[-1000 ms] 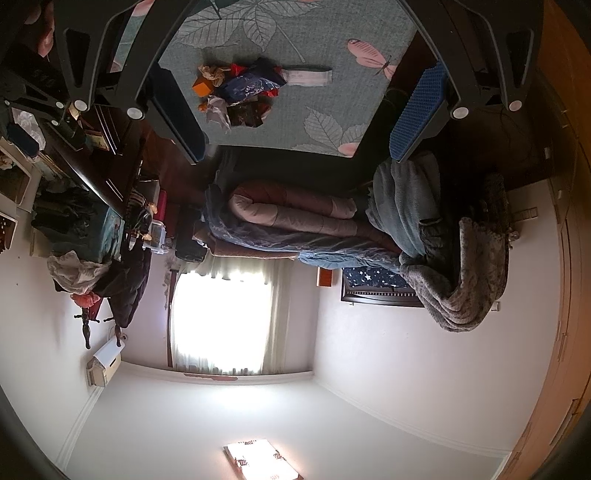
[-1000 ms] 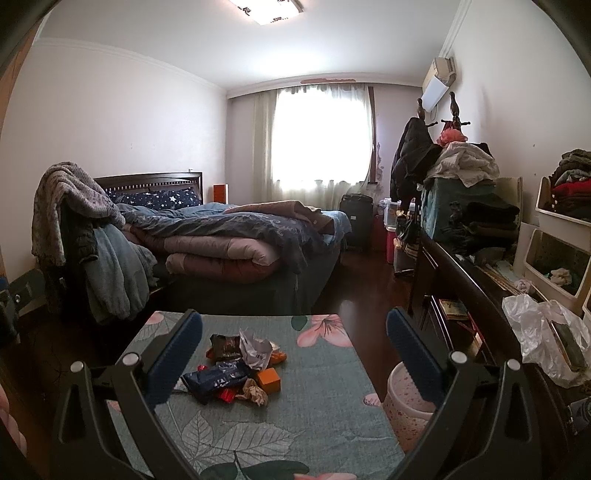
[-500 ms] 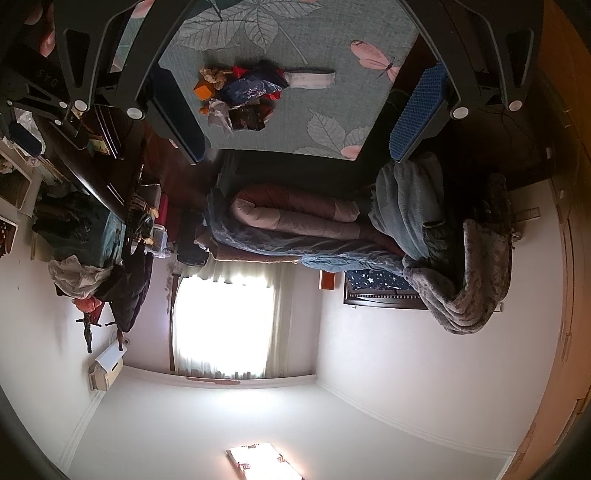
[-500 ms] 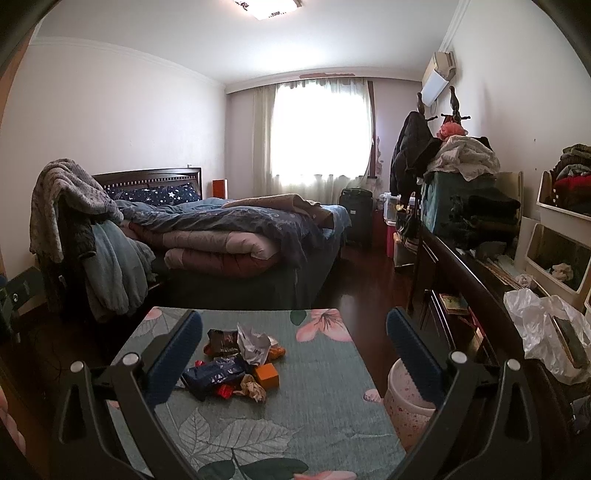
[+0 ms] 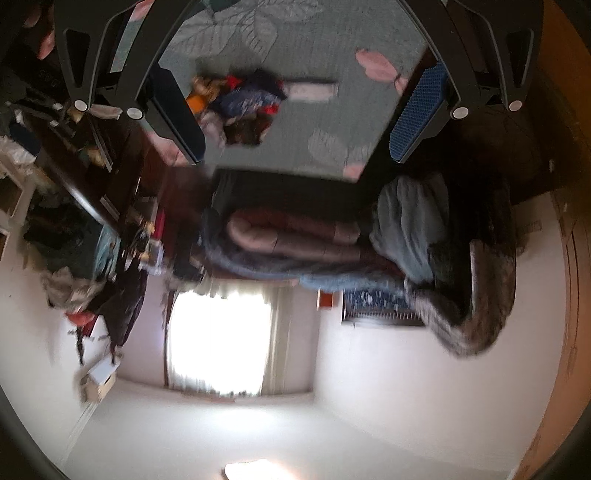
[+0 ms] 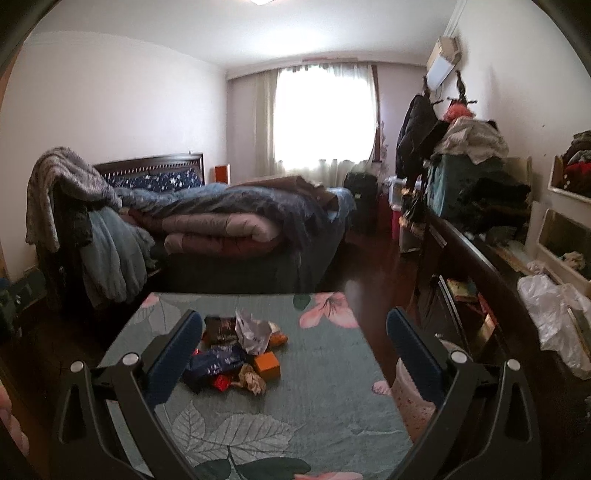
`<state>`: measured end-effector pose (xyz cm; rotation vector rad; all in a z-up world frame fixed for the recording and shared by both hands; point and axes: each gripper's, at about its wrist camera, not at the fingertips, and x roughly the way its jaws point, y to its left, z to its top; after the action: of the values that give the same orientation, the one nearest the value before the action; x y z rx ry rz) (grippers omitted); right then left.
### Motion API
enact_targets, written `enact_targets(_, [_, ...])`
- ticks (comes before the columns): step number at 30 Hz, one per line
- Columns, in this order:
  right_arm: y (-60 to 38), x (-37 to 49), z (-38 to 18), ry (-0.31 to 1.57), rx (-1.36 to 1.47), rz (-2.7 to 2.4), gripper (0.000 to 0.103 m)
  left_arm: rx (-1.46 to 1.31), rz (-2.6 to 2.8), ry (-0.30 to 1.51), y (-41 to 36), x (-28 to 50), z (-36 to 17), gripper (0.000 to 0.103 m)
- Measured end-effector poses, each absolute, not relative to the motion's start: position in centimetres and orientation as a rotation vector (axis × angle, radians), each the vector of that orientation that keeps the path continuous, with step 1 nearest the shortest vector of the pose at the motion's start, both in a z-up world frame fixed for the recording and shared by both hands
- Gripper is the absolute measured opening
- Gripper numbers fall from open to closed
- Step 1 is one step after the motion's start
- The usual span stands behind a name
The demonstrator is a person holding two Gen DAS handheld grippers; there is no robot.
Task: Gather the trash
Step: 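Grasp the dark blue snack bag with the left tool while the right tool grasps crumpled tan paper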
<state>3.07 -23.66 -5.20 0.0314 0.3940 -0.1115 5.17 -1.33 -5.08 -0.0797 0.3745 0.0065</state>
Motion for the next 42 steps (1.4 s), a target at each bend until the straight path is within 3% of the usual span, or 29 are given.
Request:
enact_targets(6, [-24.4,8.5,-11.4,0.605,0.036,-0.091,0.1,-0.093,0.018,0.651,-1.2,12.4,-13.3,0.099])
enact_targets(13, [-25.0,13.3,-17.1,0.697,0.041,-0.091,0.1,-0.092,0.015,0.814,-2.1,19.5,-20.1,0.099])
enact_targets(29, [-29.1,16.0,-19.8,0.753,0.134,-0.098,0.1,0.136,-0.3,0.882,-9.6,25.2,-24.2,0.099])
enact_targets(30, [-29.0,16.1,-19.8,0.754,0.137,-0.099,0.1,0.133,-0.308,0.875,-9.5,25.3,-24.3,0.097])
enact_targets(32, [-29.1,16.3,-20.0,0.762,0.139,-0.102,0.1,0.112,-0.327,0.881,-9.4,25.5,-24.4,0.08])
enact_targets(36, [-28.8,17.0,-20.3,0.775,0.157,-0.079,0.1,0.056,-0.353,0.881,-8.9,25.7,-24.2,0.064])
enact_targets(40, [-27.9,17.8,-20.8,0.792,0.18,-0.018,0.099,0.015,-0.372,0.848,-8.4,25.0,-23.6,0.037])
enact_targets(42, [-27.0,18.5,-21.2,0.809,0.18,0.017,0.099,-0.033,-0.384,0.833,-7.7,24.6,-23.2,0.032])
